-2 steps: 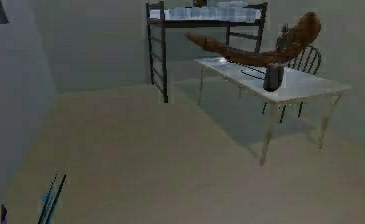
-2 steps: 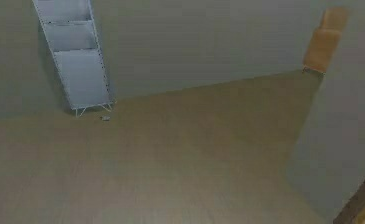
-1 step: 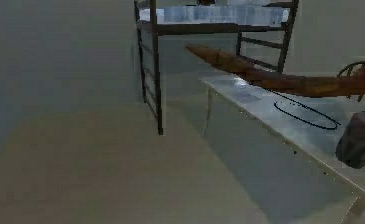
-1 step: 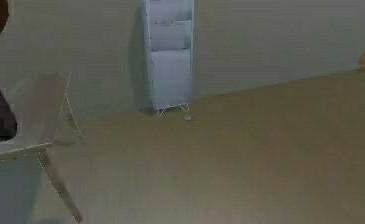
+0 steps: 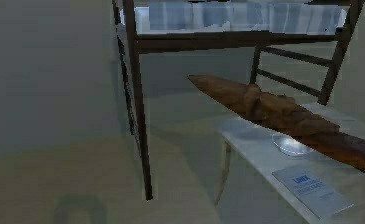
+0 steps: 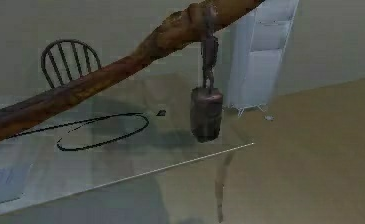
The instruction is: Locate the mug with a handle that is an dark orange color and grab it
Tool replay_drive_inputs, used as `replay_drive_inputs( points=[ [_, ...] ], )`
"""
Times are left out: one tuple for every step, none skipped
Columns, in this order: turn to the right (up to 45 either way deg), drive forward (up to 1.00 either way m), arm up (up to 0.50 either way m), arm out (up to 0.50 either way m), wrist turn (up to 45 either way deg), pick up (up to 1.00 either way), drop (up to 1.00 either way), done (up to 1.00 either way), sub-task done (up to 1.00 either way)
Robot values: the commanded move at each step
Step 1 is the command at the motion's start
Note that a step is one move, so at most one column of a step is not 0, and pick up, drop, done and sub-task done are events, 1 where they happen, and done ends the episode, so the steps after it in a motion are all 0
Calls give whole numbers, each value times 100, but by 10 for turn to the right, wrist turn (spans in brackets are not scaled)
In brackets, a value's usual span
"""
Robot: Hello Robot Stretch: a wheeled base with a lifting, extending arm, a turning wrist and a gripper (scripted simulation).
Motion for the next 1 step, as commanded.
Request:
replay_drive_inputs(
  points=[
    [0, 35, 0, 0, 0, 0, 0, 0, 0]
  ],
)
